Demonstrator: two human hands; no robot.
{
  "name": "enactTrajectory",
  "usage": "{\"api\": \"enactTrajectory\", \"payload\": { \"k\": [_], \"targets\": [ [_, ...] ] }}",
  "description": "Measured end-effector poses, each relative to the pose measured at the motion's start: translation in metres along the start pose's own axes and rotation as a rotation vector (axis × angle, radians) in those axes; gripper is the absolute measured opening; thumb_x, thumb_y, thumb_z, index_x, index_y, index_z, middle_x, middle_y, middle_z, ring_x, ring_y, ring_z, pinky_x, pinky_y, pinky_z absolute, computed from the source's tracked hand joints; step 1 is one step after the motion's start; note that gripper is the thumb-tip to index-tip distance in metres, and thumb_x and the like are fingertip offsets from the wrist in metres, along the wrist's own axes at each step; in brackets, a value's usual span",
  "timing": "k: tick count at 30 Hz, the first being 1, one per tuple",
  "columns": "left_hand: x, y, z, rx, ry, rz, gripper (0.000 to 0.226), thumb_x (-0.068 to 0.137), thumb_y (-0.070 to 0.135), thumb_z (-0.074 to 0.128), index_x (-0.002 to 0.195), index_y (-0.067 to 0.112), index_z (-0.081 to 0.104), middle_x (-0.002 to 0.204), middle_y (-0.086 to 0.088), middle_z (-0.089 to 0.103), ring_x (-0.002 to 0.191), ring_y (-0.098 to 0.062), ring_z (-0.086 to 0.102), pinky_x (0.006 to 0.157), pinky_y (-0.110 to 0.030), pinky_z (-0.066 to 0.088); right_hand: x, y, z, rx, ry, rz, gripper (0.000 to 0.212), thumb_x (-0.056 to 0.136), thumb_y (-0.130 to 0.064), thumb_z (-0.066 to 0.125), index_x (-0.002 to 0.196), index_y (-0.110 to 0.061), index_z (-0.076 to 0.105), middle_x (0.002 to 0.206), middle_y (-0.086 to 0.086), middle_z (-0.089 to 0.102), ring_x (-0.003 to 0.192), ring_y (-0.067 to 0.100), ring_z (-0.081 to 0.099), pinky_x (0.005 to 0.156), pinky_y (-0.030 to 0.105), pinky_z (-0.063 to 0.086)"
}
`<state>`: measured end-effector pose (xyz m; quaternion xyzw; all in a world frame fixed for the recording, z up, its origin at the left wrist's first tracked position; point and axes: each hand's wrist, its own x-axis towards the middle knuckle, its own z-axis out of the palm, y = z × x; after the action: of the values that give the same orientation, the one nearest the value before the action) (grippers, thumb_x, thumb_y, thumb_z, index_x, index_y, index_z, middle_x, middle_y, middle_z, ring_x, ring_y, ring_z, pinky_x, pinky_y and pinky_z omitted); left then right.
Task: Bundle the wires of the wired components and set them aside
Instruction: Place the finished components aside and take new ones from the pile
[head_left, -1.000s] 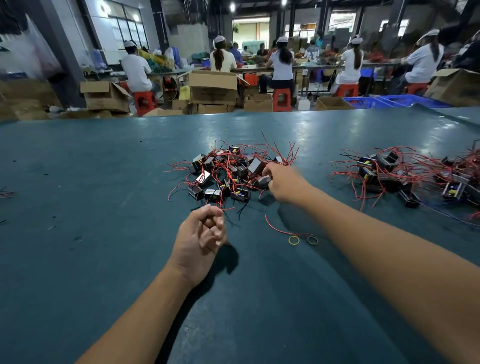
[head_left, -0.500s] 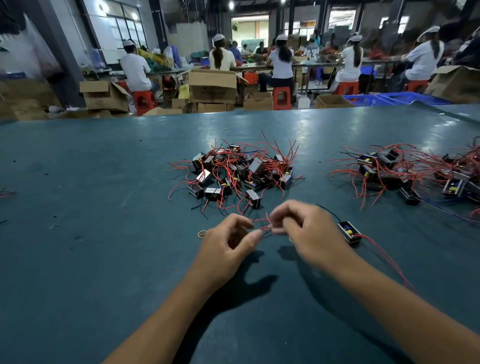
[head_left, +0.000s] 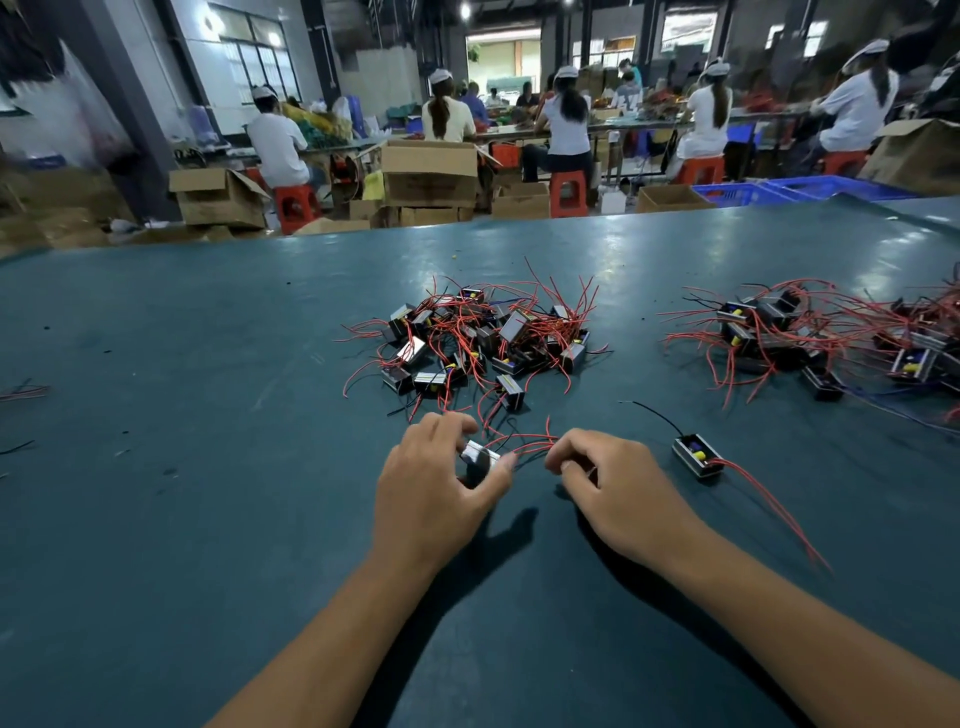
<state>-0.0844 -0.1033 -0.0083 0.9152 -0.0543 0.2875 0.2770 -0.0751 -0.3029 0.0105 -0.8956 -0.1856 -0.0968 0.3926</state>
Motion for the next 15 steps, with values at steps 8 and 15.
{"api": "enactTrajectory", "payload": {
  "k": [8,15],
  "targets": [
    [0.009,-0.001,0.006,0.18,-0.172,-0.044,0.036,0.089,0.058,0.06,0.109,0.028,0.057,0.104,0.01,0.058,0.1,-0.016,0.054,0.086,-0.032,0.037,0.003,0.0,-0.007,-0.036,0.027,-0.015,0.016,0.092,-0.011,0.054,0.088,-0.02,0.066,0.077,-0.011,0.063,0.068,0.002,0.055,0.06,0.013,0.039],
    [0.016,0.002,-0.011,-0.505,-0.009,-0.074,0.034,0.083,0.024,0.076,0.115,0.019,0.065,0.102,0.002,0.064,0.087,-0.009,0.063,0.079,-0.024,0.052,0.005,0.001,-0.008,0.022,0.225,-0.029,0.014,0.092,-0.008,0.057,0.097,-0.018,0.065,0.087,-0.013,0.061,0.071,-0.004,0.056,0.069,0.013,0.042]
  ]
}}
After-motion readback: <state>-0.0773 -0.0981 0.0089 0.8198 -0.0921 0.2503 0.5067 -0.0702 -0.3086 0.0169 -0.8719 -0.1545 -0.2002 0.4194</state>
